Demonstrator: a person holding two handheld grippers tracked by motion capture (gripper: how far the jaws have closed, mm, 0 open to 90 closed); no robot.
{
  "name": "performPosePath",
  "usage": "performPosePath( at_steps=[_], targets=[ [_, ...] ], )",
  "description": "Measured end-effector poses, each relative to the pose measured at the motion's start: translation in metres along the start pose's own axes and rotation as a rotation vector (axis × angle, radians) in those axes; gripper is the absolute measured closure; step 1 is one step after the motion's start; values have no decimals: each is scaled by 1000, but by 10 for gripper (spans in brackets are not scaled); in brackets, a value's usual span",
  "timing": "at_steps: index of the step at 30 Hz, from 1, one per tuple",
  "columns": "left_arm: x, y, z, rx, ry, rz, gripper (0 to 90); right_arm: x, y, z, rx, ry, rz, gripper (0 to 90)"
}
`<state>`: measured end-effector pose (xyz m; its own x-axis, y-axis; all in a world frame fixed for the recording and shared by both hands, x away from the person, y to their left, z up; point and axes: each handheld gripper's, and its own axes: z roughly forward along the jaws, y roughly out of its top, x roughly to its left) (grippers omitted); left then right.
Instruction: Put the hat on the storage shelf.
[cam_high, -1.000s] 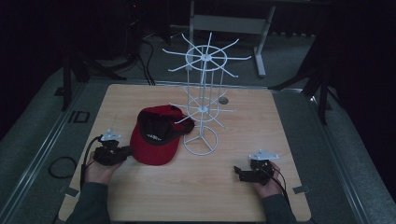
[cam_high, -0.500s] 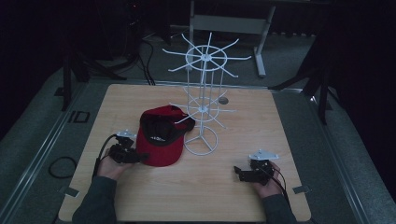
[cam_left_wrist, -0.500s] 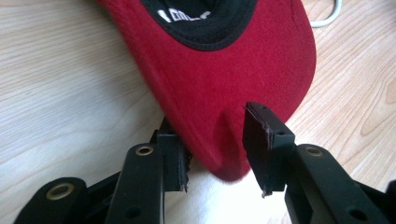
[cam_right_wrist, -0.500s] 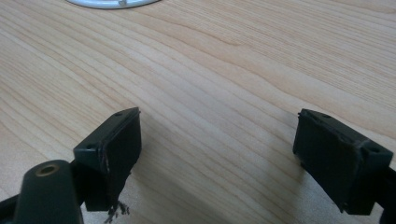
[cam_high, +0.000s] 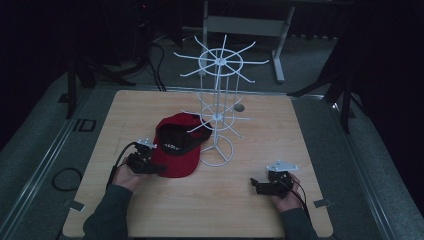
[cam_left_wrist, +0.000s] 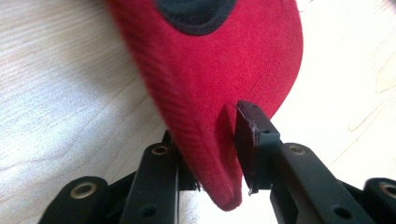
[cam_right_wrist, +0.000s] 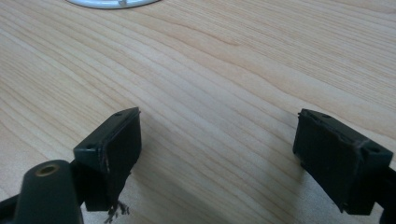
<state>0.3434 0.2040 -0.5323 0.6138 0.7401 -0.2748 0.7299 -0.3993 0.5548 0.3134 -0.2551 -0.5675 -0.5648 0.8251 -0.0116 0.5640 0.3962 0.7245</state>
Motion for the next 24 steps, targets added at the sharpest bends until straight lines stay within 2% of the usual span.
performPosePath(
  at_steps=[4,6,8,13,21,24],
  targets=[
    [-1,-3,-6,-49,-21,-26,804,0,0,0,0,0,0,151],
    [-1,-5,-9,-67,-21,-24,844,0,0,0,0,0,0,151],
    [-1,-6,-11,-78,-21,-31,856,0,0,0,0,0,0,151],
    [4,-14,-14,-124,-22,-80,859,0,0,0,0,0,-1,151],
    [11,-22,-26,-176,40,-117,861,0,0,0,-1,0,-1,151],
    [12,-24,-32,-203,47,-138,861,0,0,0,-1,0,-2,151]
  ],
)
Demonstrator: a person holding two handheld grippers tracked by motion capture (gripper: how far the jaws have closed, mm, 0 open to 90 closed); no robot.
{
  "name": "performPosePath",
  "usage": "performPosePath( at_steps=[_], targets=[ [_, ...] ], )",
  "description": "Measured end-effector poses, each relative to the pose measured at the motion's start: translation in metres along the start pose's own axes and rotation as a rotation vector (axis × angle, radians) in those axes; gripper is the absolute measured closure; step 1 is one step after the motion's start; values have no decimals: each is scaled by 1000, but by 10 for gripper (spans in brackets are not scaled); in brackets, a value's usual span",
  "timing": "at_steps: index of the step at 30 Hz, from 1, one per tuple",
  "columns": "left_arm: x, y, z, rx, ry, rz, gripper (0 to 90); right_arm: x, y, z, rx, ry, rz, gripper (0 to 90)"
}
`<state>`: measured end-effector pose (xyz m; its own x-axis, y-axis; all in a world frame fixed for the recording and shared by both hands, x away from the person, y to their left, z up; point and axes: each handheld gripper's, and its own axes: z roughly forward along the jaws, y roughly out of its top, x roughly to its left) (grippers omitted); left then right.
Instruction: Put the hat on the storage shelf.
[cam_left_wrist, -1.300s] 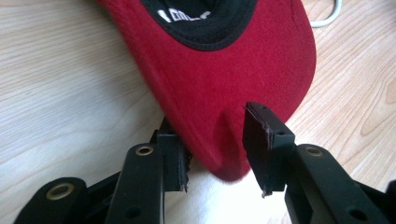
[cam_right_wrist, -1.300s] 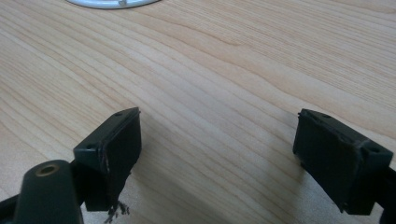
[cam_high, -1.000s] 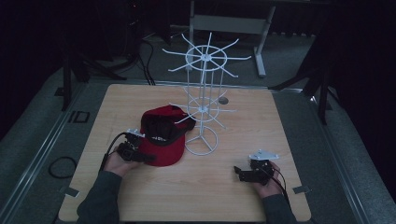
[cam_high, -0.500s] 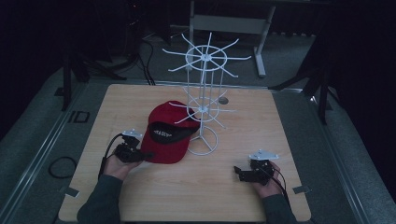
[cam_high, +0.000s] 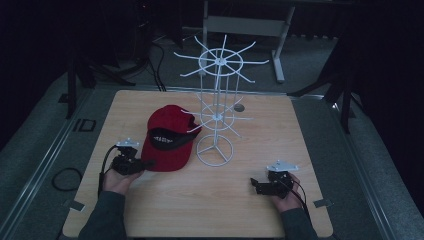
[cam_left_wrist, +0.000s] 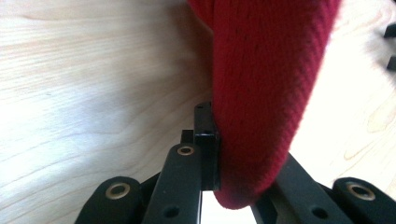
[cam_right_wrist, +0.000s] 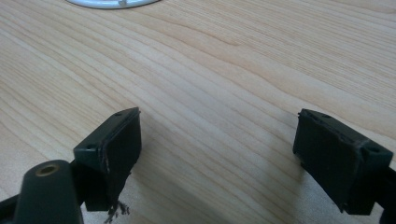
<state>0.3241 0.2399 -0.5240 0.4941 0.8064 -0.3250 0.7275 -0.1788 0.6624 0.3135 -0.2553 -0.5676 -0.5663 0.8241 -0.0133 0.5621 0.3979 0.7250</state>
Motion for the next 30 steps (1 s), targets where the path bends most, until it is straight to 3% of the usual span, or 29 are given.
performPosePath(
  at_steps=[7,20,30],
  targets=[
    [2,5,-15,-50,33,-7,861,0,0,0,0,0,0,151],
    [4,18,-50,-186,112,-38,861,0,0,0,0,0,2,151],
    [-1,27,-61,-231,153,-30,860,0,0,0,1,0,4,151]
  ],
)
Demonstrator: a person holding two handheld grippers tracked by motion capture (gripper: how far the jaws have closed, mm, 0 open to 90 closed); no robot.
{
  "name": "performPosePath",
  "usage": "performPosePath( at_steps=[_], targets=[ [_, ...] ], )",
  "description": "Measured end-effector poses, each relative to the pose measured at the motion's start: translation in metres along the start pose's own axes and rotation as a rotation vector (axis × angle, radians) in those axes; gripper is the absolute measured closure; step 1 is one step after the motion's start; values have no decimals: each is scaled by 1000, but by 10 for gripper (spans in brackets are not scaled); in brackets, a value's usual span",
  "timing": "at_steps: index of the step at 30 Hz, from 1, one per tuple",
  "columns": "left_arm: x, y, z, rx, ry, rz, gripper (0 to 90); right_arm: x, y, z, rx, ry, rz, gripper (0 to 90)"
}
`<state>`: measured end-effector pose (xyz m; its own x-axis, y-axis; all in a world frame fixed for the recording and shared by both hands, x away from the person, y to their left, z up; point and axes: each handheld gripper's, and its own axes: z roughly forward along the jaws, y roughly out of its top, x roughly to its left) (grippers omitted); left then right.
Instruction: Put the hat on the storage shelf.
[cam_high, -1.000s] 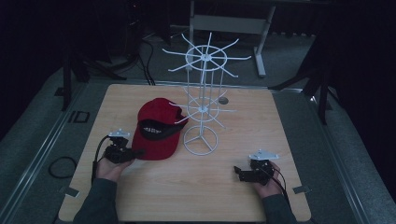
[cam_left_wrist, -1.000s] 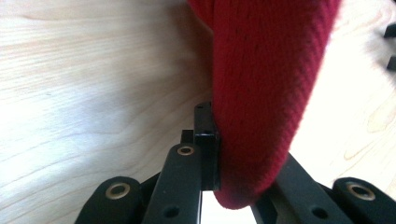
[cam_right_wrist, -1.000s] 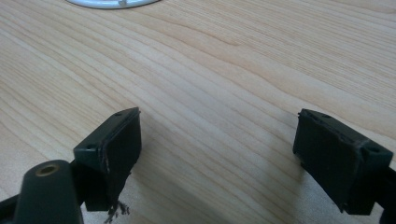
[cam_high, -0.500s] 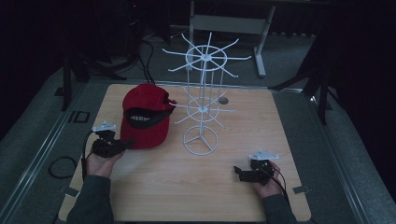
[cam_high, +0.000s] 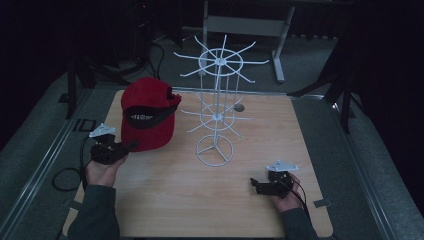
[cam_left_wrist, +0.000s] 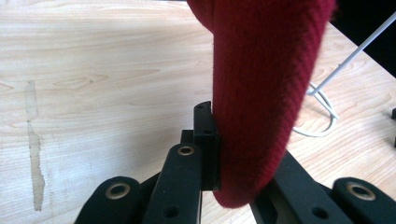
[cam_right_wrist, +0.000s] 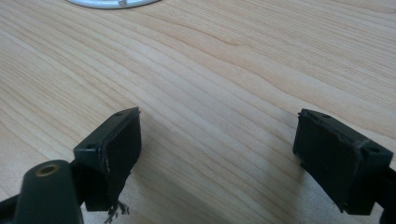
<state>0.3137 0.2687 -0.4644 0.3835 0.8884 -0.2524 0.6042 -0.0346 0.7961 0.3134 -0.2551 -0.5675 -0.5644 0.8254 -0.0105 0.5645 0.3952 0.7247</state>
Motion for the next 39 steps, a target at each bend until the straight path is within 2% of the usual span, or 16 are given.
performPosePath(
  at_steps=[11,39],
  targets=[
    [-7,9,-8,-49,36,15,860,0,0,0,0,0,-1,151],
    [-20,29,-21,-129,66,37,860,0,0,0,-1,-1,-1,151]
  ],
)
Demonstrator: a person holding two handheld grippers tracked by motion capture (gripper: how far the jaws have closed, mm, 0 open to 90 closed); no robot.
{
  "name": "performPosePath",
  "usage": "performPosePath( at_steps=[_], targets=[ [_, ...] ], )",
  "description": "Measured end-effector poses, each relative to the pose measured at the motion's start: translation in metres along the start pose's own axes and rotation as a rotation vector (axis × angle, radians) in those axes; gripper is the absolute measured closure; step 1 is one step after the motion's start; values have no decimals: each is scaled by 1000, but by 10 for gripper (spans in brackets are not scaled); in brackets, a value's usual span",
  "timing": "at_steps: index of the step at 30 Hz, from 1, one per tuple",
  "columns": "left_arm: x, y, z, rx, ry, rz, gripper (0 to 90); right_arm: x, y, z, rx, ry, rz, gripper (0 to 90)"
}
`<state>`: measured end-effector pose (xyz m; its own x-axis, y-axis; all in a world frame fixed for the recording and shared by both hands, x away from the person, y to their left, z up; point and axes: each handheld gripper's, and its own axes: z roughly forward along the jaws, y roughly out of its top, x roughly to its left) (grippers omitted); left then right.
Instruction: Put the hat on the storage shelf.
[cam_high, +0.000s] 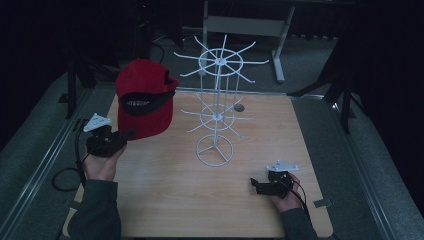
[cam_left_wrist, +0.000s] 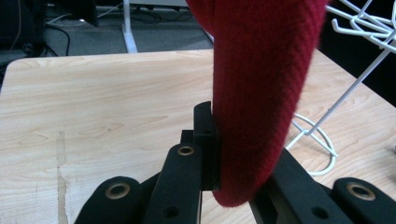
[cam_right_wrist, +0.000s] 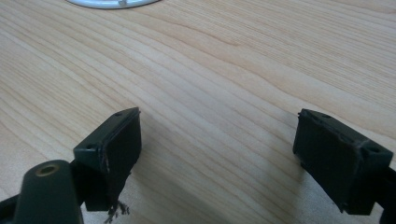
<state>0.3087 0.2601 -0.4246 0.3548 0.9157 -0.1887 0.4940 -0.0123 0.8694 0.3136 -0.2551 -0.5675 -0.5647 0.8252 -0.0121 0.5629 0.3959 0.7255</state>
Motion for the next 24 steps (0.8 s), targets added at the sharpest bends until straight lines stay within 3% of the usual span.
performPosePath(
  at_steps=[24],
  targets=[
    [-5,14,-10,-56,18,8,860,0,0,0,1,0,1,151]
  ],
)
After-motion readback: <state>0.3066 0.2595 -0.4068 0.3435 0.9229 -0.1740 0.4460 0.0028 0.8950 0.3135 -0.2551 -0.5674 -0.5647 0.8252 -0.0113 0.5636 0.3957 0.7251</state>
